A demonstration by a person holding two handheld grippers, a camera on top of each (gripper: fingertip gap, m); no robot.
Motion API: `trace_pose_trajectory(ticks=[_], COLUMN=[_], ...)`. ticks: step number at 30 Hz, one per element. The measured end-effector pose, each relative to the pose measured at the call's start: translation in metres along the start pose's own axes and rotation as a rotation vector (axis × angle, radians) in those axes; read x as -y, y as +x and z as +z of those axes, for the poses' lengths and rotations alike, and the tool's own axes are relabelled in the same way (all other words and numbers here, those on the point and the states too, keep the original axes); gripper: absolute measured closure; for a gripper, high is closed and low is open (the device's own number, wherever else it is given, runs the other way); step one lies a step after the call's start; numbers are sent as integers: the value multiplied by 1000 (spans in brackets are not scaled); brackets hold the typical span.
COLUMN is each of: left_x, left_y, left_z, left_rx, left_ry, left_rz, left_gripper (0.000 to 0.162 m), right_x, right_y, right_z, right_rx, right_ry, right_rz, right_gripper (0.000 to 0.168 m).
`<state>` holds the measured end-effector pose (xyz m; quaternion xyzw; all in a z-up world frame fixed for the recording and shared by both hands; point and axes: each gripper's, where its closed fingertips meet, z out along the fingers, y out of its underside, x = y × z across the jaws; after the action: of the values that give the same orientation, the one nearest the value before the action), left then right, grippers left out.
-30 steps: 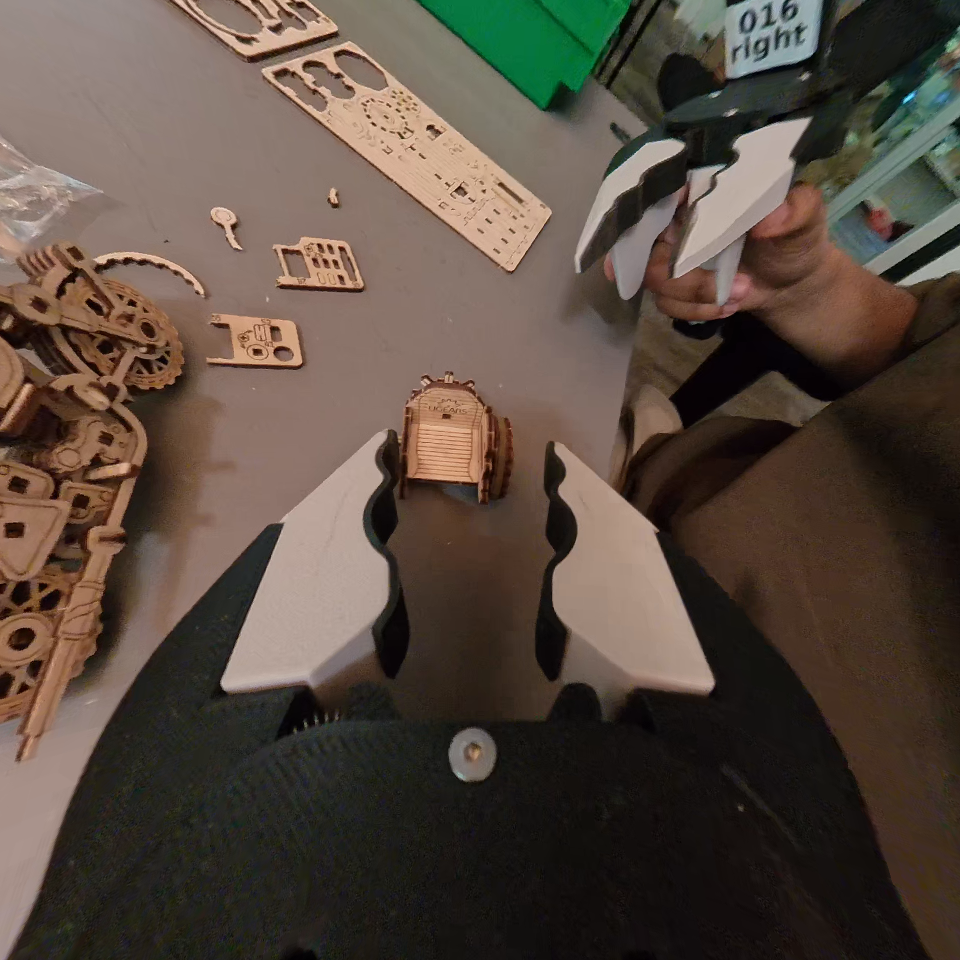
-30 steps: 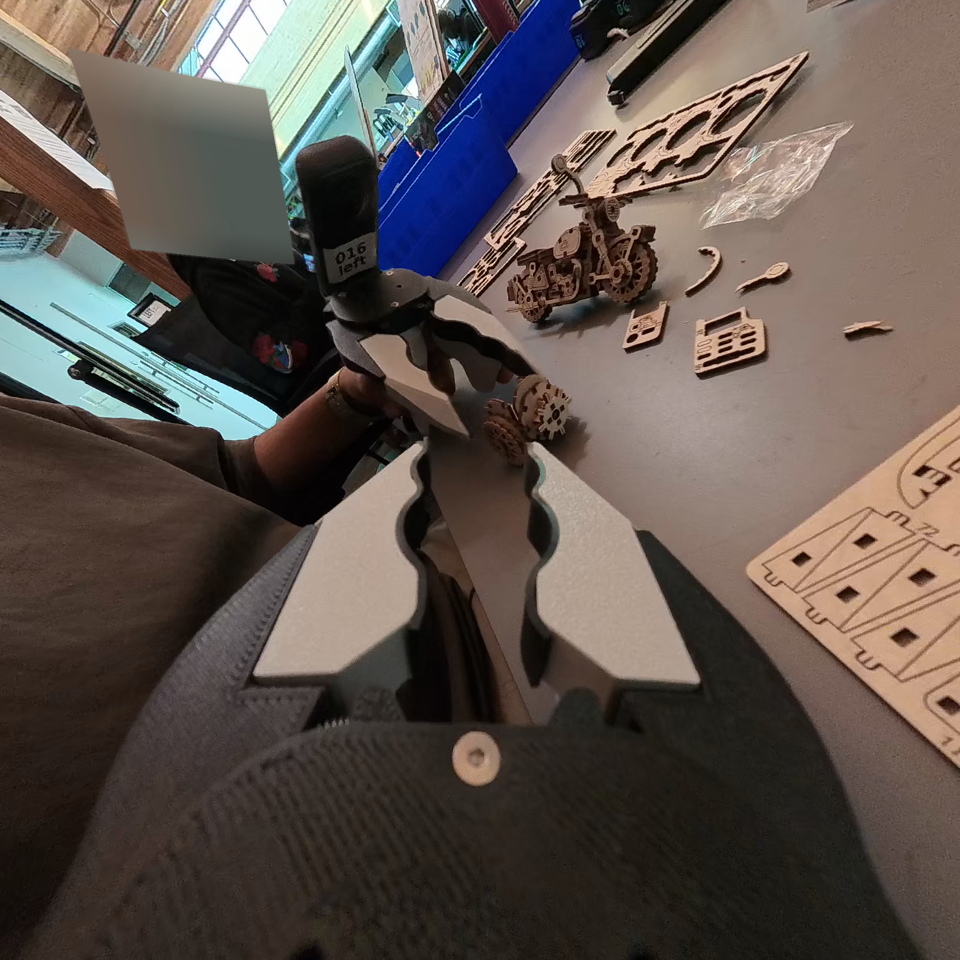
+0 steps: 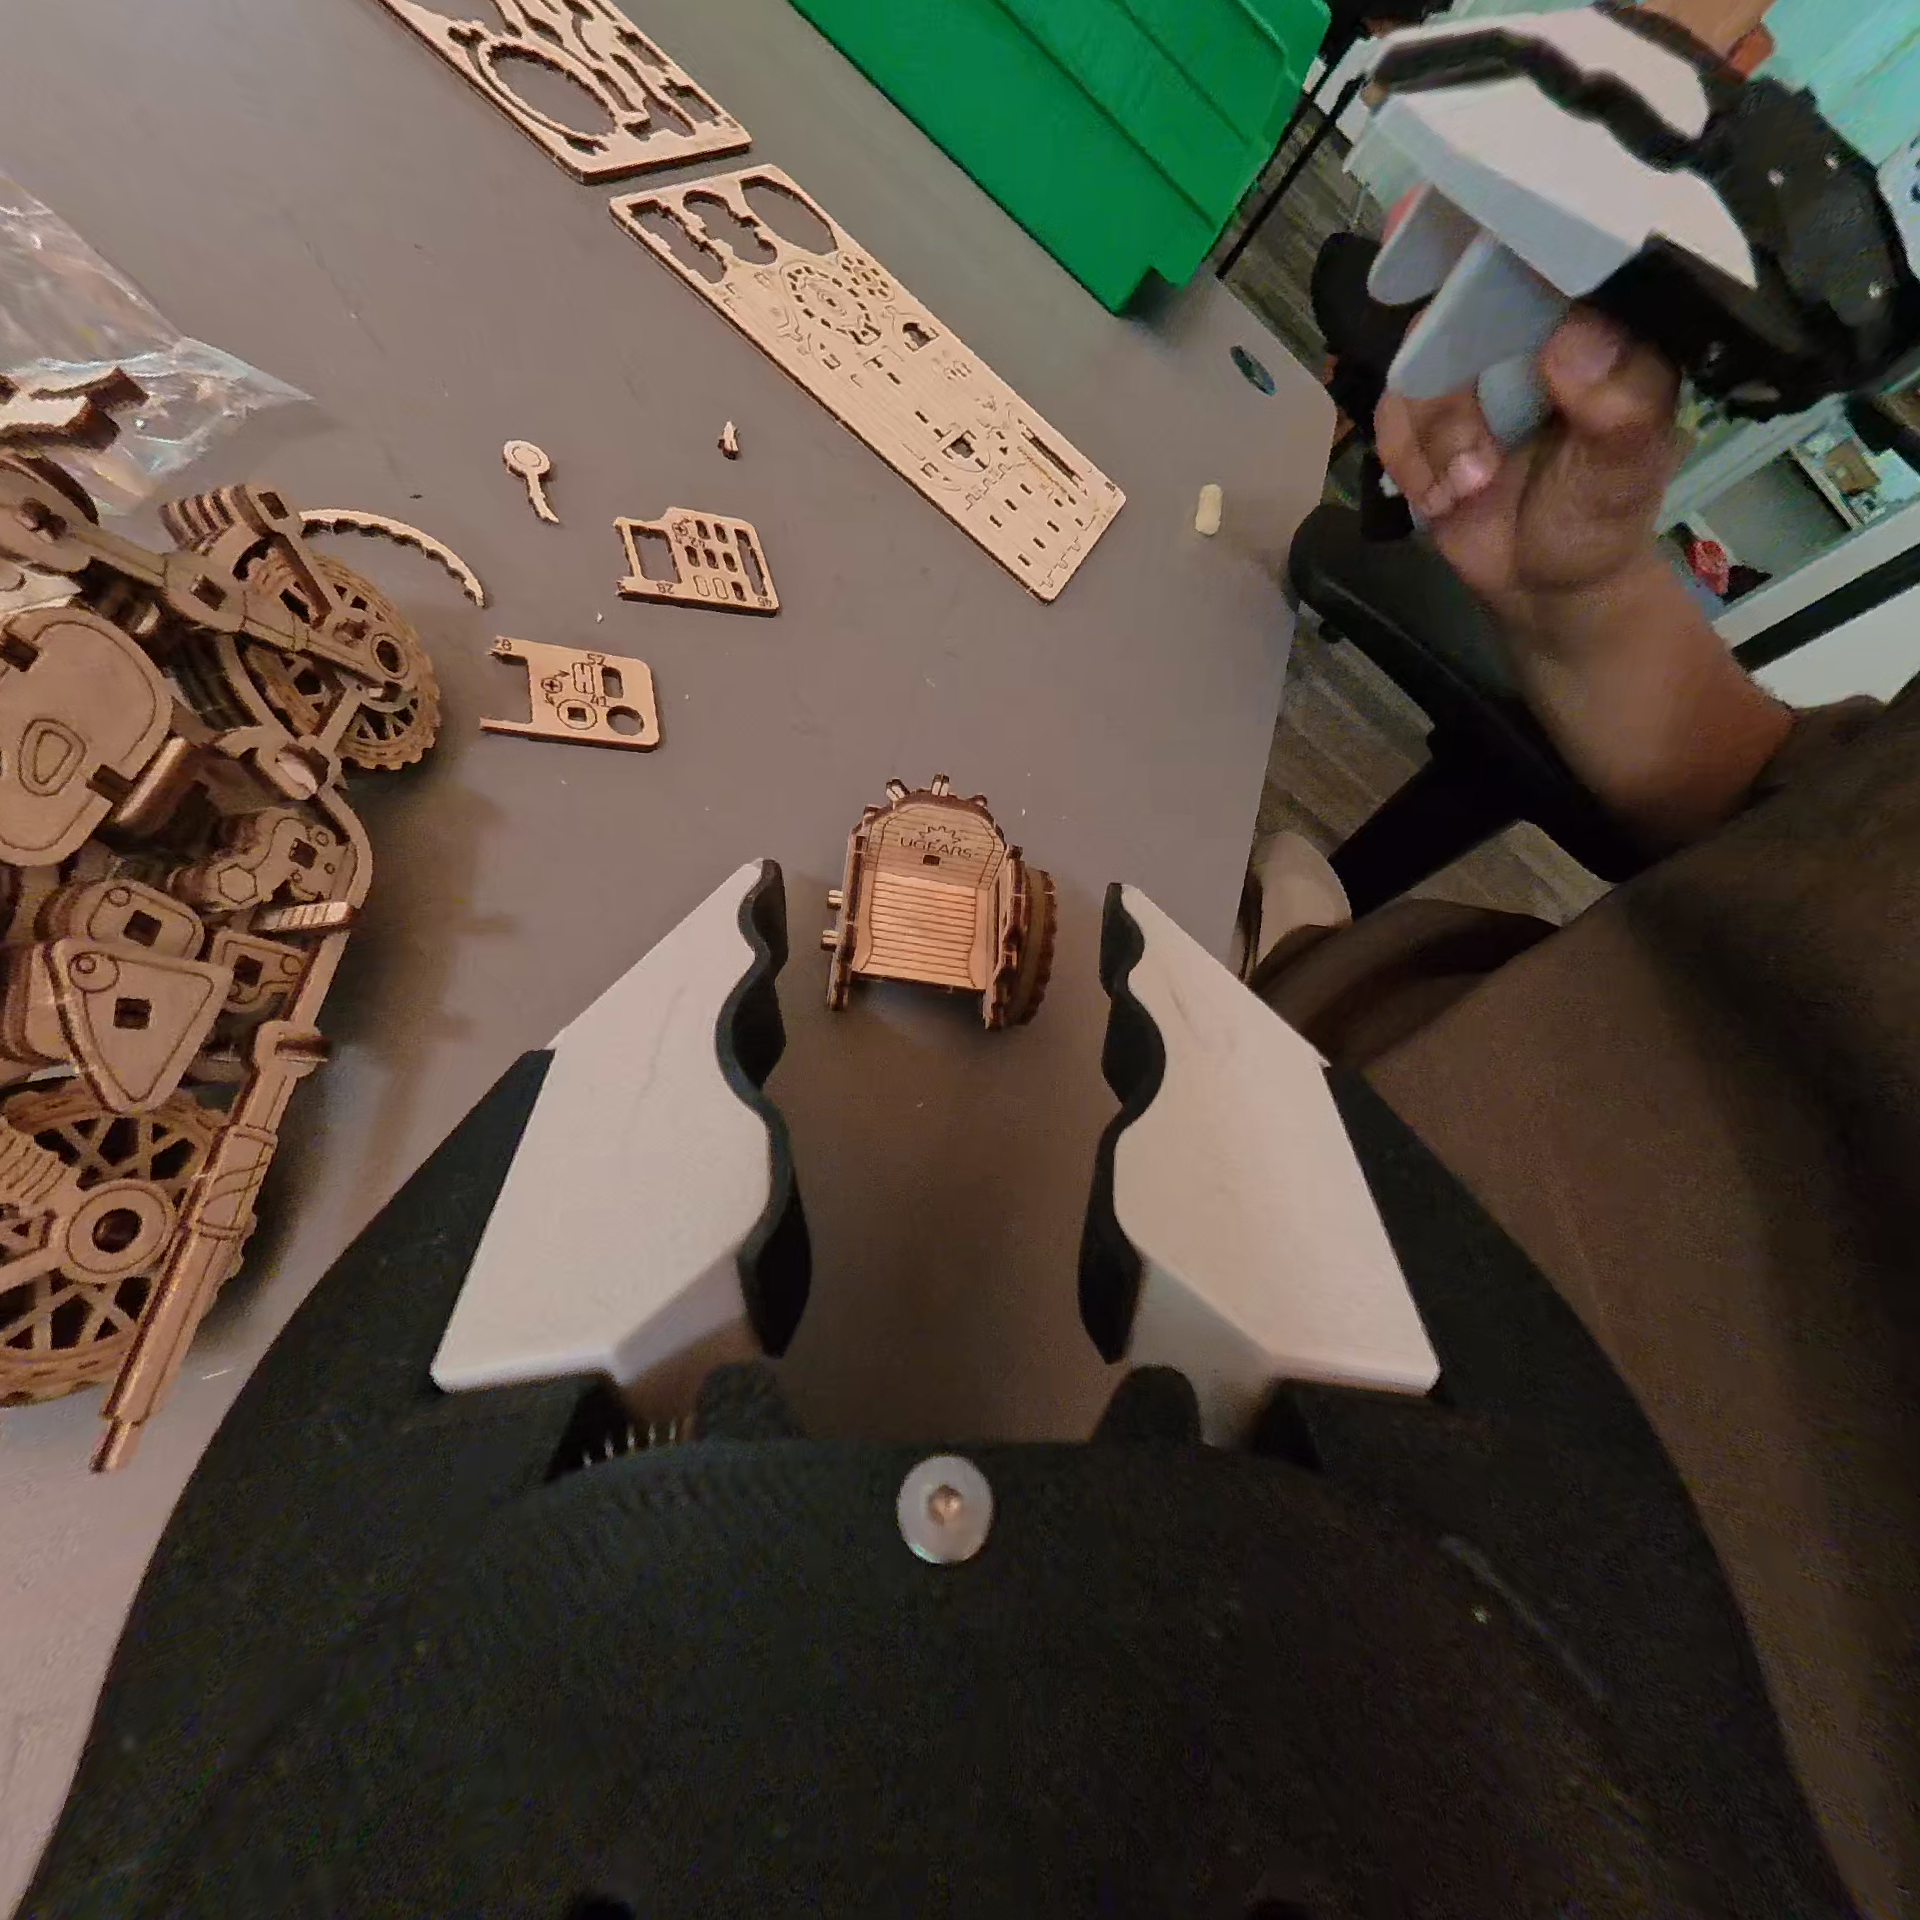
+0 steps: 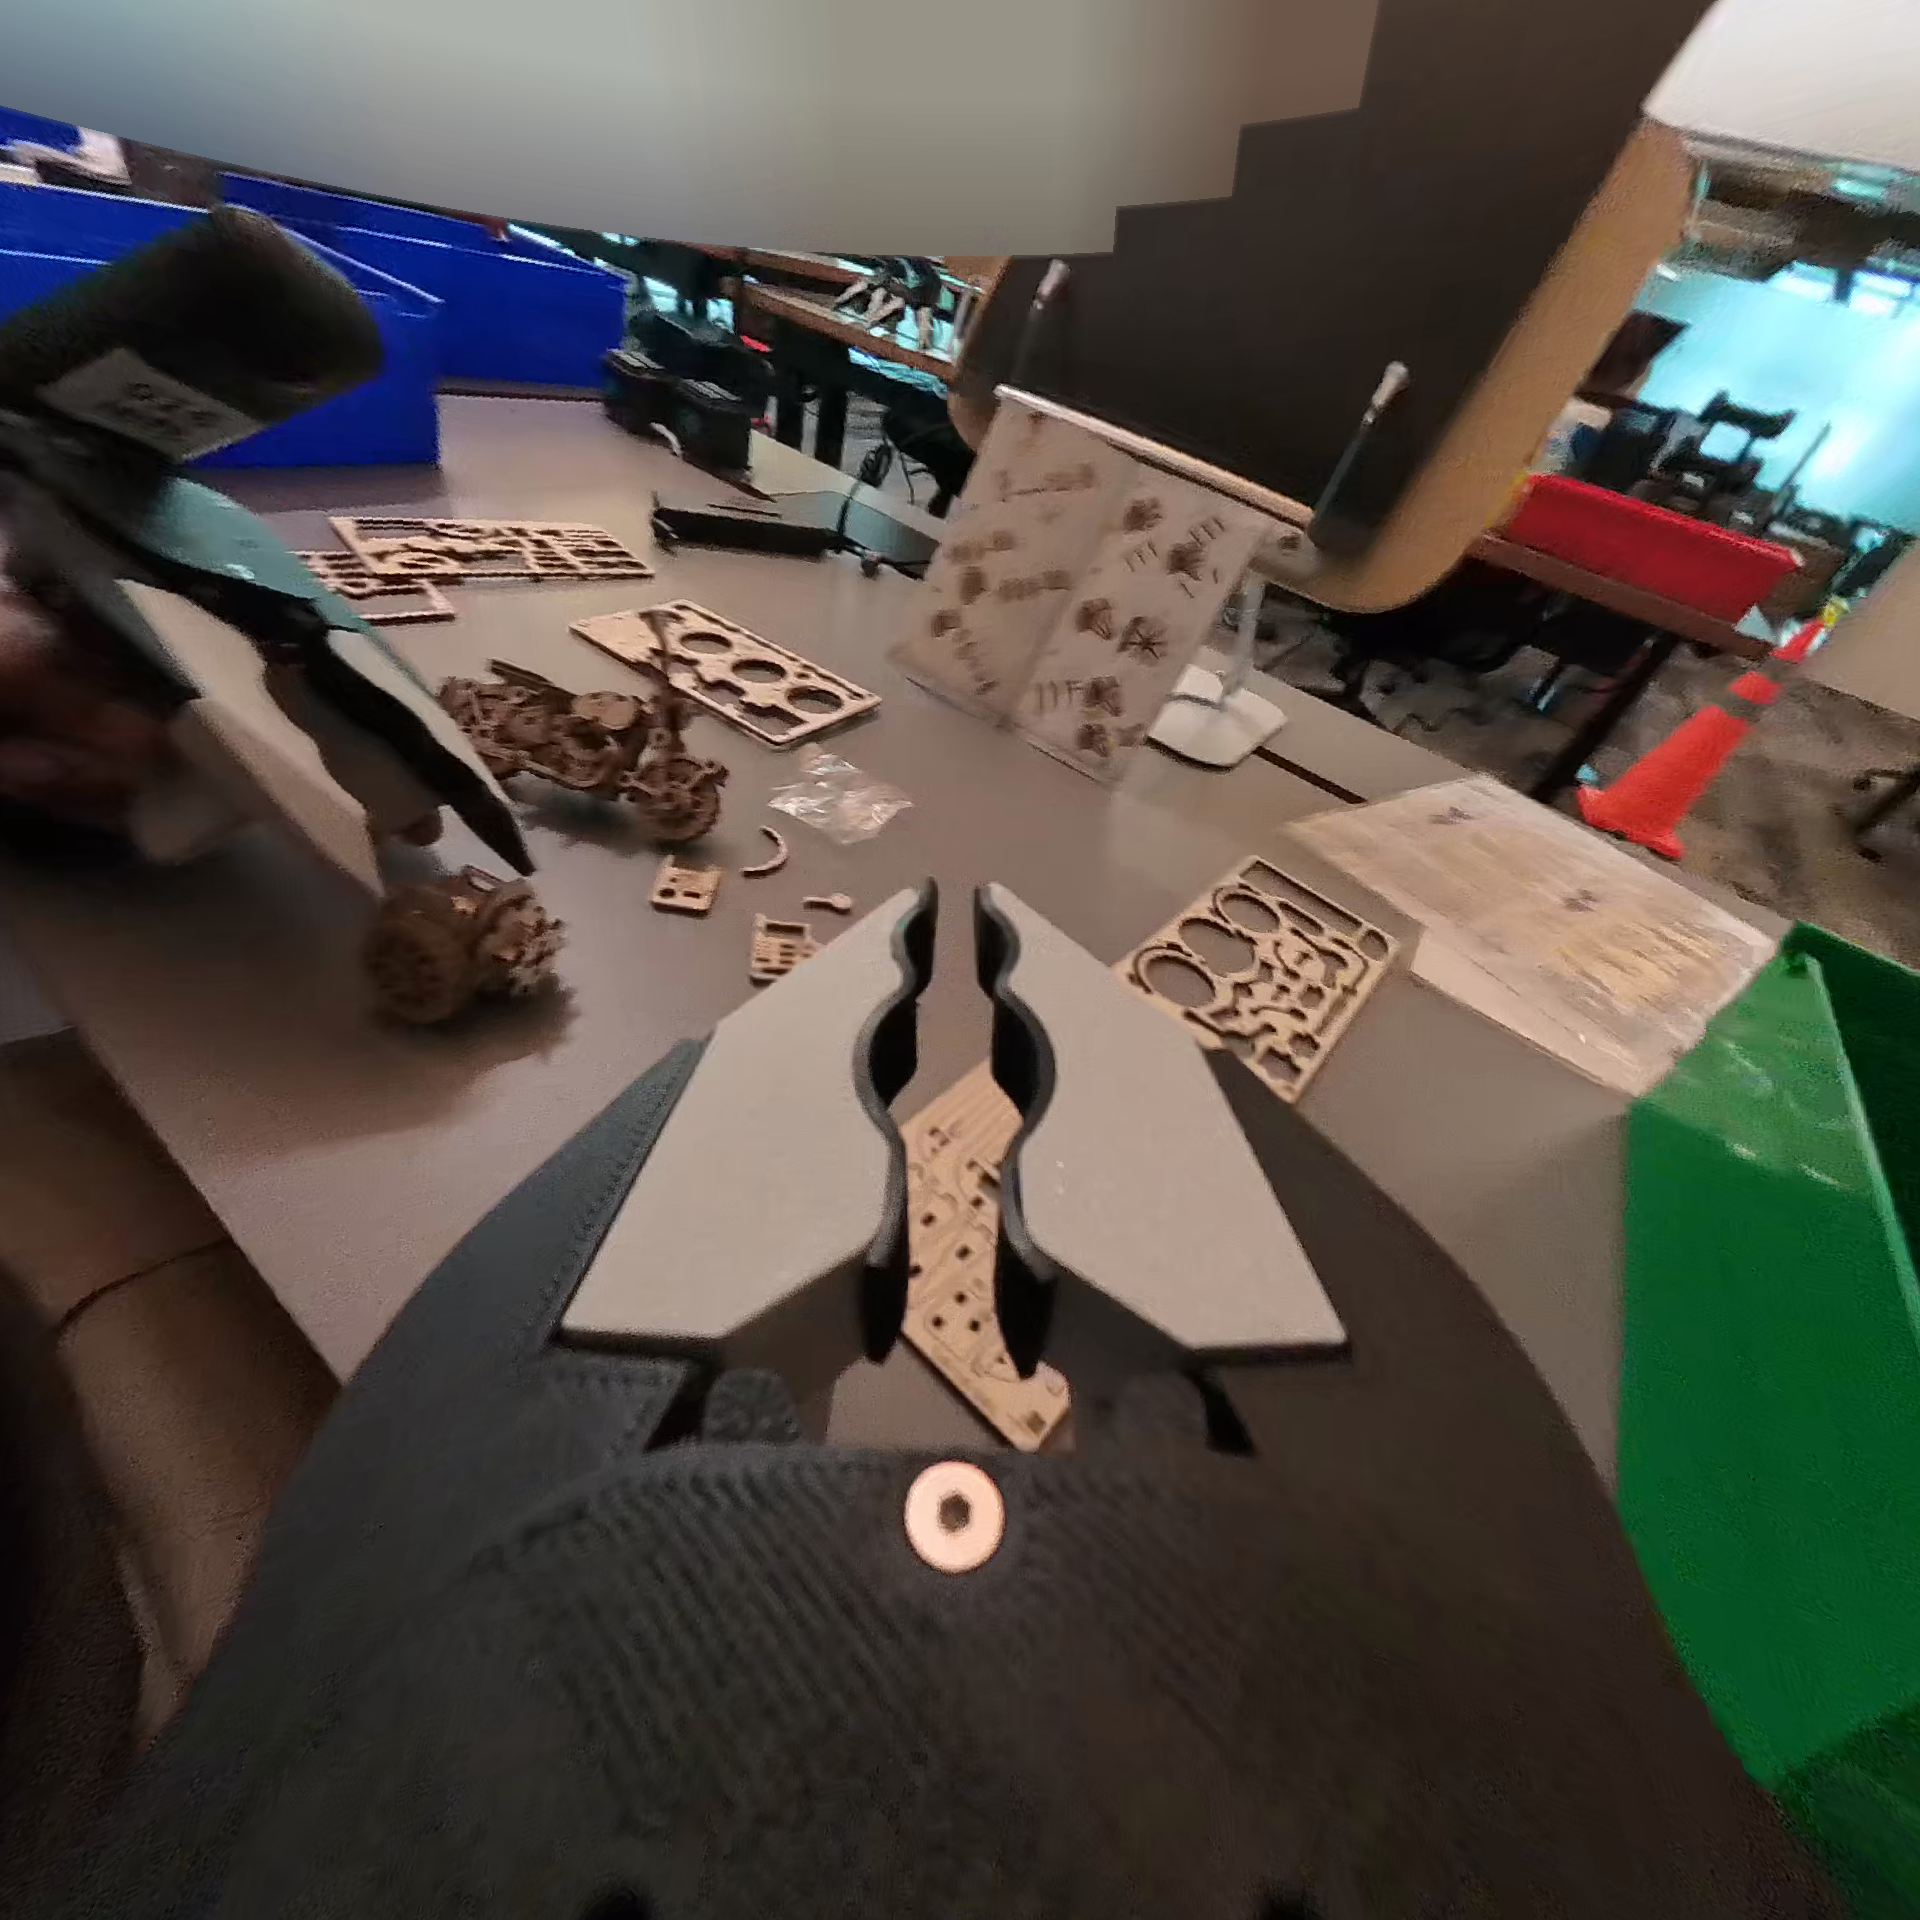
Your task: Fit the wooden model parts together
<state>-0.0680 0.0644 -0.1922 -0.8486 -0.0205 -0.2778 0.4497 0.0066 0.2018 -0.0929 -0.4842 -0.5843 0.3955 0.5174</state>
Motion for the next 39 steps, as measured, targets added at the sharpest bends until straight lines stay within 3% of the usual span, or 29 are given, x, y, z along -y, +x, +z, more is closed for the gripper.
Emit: trace_pose_trajectory(ticks=[12,39], left_x=[0,0], left_y=[-1,-3], left_z=[0,0], left_rx=[0,-1], left_ry=[1,3], left_rz=[-8,-22], left_gripper=[102,102], right_x=[-29,-34], right_y=[10,1], right_z=[9,16], right_rx=[144,170], right_ry=[-45,-76], right_rz=[432,435], right_gripper=[152,137])
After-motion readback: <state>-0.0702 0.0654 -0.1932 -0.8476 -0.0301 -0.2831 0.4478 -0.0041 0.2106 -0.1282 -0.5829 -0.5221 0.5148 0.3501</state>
